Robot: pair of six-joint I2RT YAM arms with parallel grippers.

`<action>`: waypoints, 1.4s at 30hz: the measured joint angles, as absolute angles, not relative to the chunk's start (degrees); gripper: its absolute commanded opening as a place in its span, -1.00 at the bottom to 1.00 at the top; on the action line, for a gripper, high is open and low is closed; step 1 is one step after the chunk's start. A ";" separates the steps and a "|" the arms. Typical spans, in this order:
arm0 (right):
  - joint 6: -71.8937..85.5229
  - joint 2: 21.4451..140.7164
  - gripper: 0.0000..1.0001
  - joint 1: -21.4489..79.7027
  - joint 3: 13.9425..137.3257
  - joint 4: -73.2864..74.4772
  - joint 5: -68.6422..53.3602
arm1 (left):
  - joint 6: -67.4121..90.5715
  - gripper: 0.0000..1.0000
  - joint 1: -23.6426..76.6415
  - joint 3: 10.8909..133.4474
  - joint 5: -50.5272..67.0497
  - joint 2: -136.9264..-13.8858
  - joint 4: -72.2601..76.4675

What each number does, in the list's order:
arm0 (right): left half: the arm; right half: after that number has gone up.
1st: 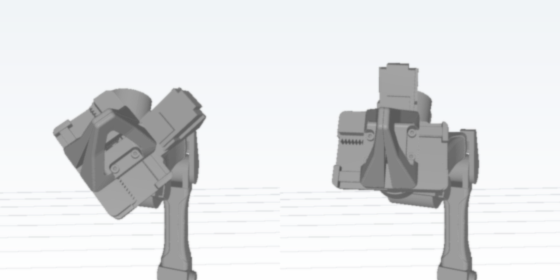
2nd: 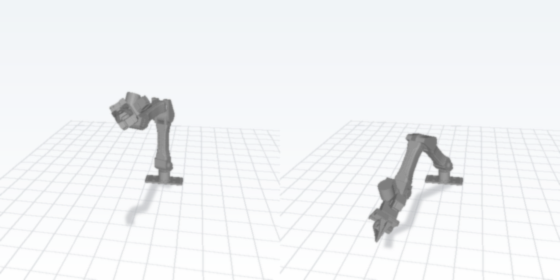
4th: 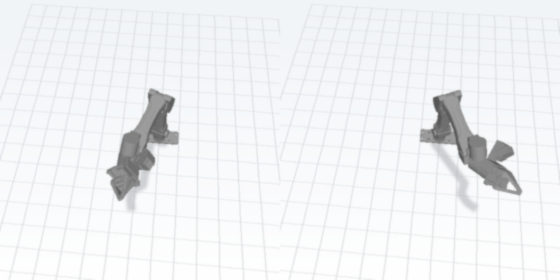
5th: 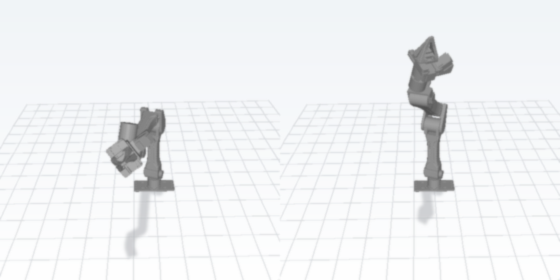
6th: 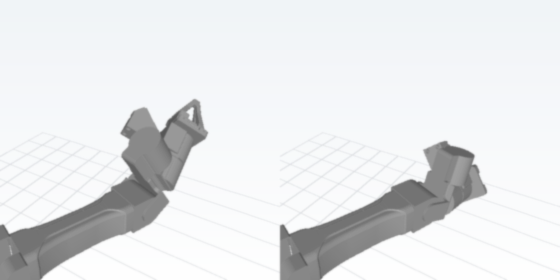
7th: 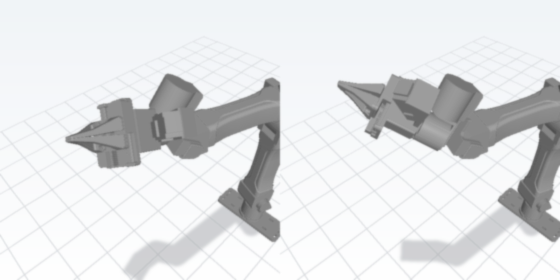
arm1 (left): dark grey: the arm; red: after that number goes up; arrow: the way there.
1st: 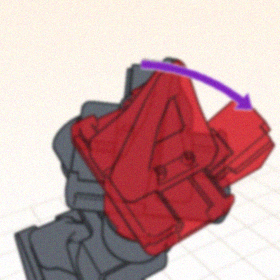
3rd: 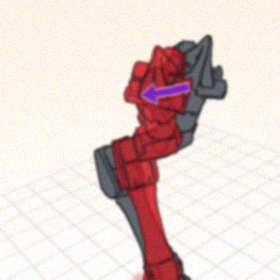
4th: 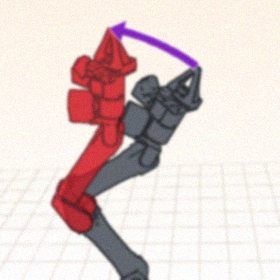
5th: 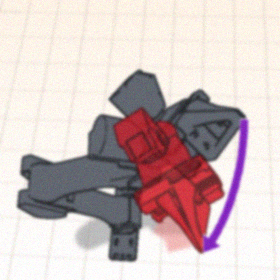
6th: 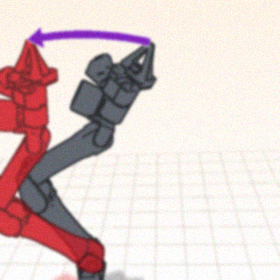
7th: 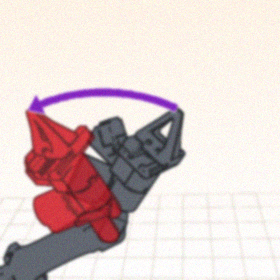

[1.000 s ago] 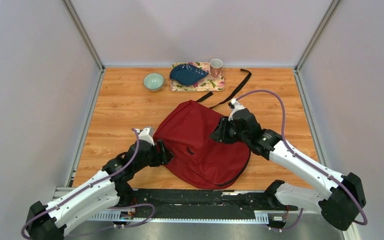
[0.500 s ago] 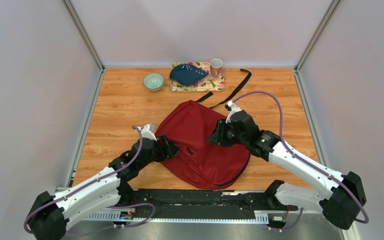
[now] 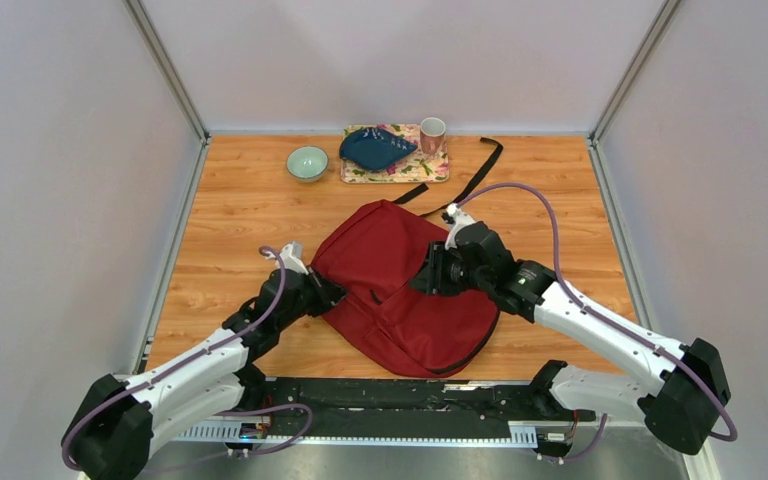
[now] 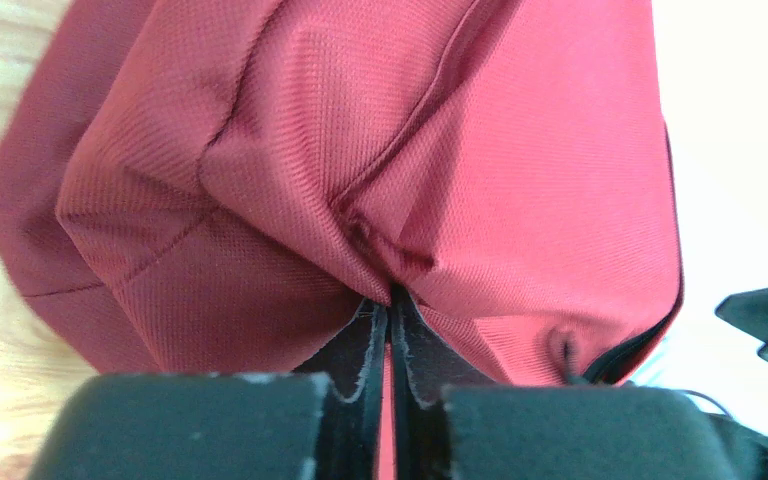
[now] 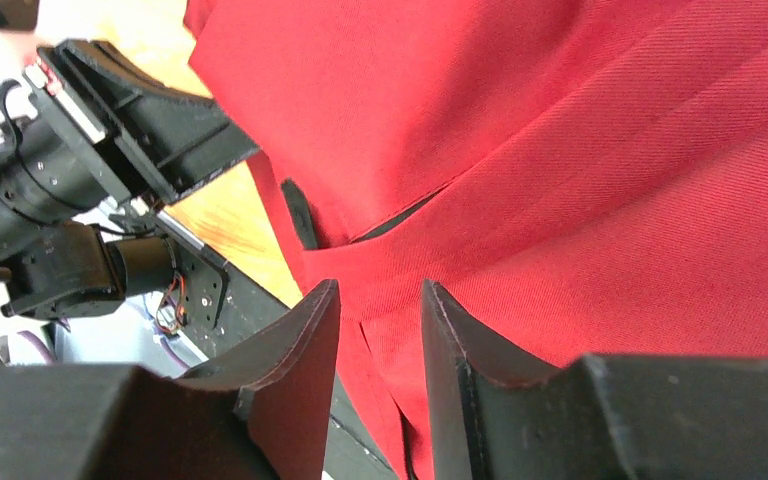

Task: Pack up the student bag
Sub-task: Adjust the student bag at the center of the board.

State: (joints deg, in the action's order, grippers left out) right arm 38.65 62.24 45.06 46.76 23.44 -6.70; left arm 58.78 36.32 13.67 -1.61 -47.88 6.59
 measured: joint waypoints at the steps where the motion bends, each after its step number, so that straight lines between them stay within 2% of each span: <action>1: 38.39 62.67 -0.22 45.45 47.11 23.59 -6.81 | 58.11 -1.00 35.66 13.89 -1.56 -47.99 6.35; 8: 35.83 66.67 -0.22 50.70 52.21 24.01 -6.48 | 50.85 -1.00 28.14 18.52 3.09 -48.36 1.58; 15: 34.24 72.10 -0.23 54.08 57.52 24.05 -5.89 | 41.95 -0.97 11.33 28.42 21.43 -56.36 -2.55; 16: 34.09 73.38 -0.23 54.37 58.61 24.03 -5.80 | 41.23 -0.82 10.11 29.56 23.90 -58.41 -2.59; 17: 33.95 74.37 -0.23 54.59 59.44 23.99 -5.58 | 40.62 -0.48 9.28 30.57 25.96 -60.34 -2.68; 20: 33.54 77.21 -0.23 55.40 61.95 24.12 -4.47 | 39.94 0.11 8.58 31.38 30.39 -63.09 -1.96; 22: 33.39 77.95 -0.23 55.77 62.78 24.16 -3.95 | 40.14 0.24 8.58 30.57 31.53 -62.13 -1.32; 23: 33.34 78.04 -0.23 55.81 62.98 24.21 -3.75 | 40.38 0.37 8.58 29.82 31.90 -61.01 -1.19; 30: 33.15 78.04 -0.23 55.83 63.13 24.29 -2.44 | 42.57 0.42 8.58 24.47 32.51 -51.20 -0.97; 42: 33.12 78.37 -0.23 55.83 63.59 24.64 -2.04 | 47.33 0.43 10.76 19.29 30.89 -46.39 -1.48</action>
